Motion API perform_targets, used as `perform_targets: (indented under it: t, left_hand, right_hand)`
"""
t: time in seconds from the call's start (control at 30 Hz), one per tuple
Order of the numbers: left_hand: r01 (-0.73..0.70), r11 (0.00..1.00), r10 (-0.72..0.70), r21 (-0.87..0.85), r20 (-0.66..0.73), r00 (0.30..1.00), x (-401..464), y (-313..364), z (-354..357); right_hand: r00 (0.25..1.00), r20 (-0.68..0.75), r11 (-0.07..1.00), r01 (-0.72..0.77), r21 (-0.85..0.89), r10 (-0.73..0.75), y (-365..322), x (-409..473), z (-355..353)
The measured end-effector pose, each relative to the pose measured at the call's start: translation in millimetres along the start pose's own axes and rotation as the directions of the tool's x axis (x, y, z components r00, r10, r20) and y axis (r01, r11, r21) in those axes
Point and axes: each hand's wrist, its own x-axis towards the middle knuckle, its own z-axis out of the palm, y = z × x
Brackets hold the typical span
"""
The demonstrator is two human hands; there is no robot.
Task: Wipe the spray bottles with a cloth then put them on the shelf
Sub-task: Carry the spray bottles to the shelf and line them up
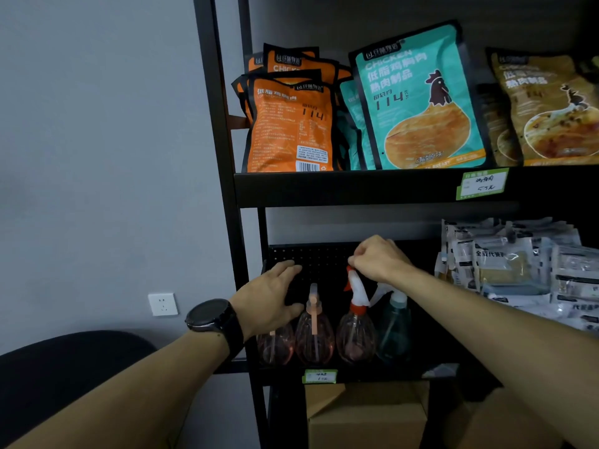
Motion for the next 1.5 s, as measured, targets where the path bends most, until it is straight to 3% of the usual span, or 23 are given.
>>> perform_targets:
  t: [0.27, 0.6, 0.9, 1.17, 1.5]
  left_hand:
    - [-0.064, 0.998, 0.066, -0.019, 0.093, 0.993, 20.1, 7.8, 25.8]
    - [-0.118, 0.992, 0.118, -0.042, 0.002, 0.993, 29.3, -1.8, 35.5]
    - [-0.094, 0.994, 0.094, -0.047, -0.004, 0.996, 30.2, -2.6, 38.8]
    - [-0.089, 0.993, 0.089, -0.076, -0.006, 0.996, 30.9, -3.7, 41.2]
    - [-0.081, 0.993, 0.08, -0.085, -0.017, 0.997, 31.4, -5.1, 43.9]
  right_hand:
    - [0.997, 0.077, 0.988, 0.015, -0.151, -0.003, 17.0, -1.6, 14.5]
    - [0.995, 0.095, 0.94, 0.048, -0.338, -0.017, 8.3, 1.4, 29.3]
    - [0.992, 0.128, 0.943, 0.057, -0.327, -0.015, 10.7, 9.4, 30.4]
    - [0.971, 0.233, 0.903, 0.147, -0.403, -0.054, 6.3, 3.2, 23.8]
    - [0.949, 0.285, 0.901, 0.236, -0.365, -0.133, 6.5, 2.1, 21.3]
